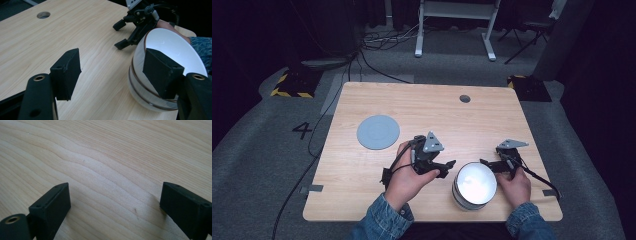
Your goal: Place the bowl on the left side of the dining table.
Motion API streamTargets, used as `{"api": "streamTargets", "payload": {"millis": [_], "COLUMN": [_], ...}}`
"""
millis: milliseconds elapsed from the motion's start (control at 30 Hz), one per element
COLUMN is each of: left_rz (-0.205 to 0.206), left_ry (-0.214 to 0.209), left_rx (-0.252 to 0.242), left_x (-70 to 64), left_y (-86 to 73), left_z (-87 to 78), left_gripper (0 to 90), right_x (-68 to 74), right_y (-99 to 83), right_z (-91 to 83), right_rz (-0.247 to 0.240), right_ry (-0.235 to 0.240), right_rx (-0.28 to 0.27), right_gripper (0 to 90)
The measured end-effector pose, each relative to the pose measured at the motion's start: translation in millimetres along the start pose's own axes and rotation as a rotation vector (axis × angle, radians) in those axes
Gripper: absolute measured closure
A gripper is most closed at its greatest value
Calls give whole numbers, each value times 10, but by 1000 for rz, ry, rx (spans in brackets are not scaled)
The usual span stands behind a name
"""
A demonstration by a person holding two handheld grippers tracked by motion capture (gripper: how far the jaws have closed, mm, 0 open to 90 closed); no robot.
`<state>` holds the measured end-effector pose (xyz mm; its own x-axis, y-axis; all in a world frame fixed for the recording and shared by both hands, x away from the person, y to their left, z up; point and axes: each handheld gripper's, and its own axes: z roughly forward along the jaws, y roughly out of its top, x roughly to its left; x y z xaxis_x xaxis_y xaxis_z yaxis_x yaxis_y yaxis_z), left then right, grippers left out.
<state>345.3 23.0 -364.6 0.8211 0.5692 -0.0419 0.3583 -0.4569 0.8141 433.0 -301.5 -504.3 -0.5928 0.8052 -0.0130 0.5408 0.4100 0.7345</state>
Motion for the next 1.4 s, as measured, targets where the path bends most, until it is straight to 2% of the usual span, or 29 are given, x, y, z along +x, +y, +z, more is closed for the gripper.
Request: {"api": "streamTargets", "payload": {"millis": [233, 367, 500, 567, 733, 967, 1033, 1167, 1200, 1233, 1333, 1400], "left_rz": [47, 55, 56, 60, 73, 78, 79, 106, 101, 113, 92, 99], "left_ry": [-43, -61, -79, -70, -77, -75, -88, -76, -86, -89, -105, -109], "left_rx": [7, 19, 57, 73, 125, 182, 195, 222, 227, 236, 247, 248], "left_x": [-183, -260, -261, -253, -231, -199, -192, -188, -191, -185, -204, -207], "left_y": [161, 207, 207, 197, 177, 170, 180, 205, 205, 208, 189, 183], "left_z": [127, 230, 355, 432, 584, 695, 716, 777, 793, 810, 839, 855], "left_gripper": [310, 307, 306, 307, 342, 459, 471, 537, 555, 579, 618, 683], "right_x": [1, 1, 0, 1, 0, 0, 0, 1, 0, 1, -2, -2], "right_y": [0, 0, 0, 0, 0, 0, 0, 0, 0, 0, -1, -1], "right_z": [0, 0, 0, 0, 0, 0, 0, 0, 0, 0, 0, 0], "right_rz": [1, 1, 0, 1, 1, 1, 1, 1, 1, 1, -3, -4], "right_ry": [0, 0, 0, 0, 0, 0, 0, 0, 0, 0, 0, 1], "right_rx": [0, 0, 0, 1, 0, 0, 0, 0, 0, 1, -1, -1], "right_gripper": [97, 98, 97, 97, 98, 98, 98, 98, 98, 98, 97, 97]}}
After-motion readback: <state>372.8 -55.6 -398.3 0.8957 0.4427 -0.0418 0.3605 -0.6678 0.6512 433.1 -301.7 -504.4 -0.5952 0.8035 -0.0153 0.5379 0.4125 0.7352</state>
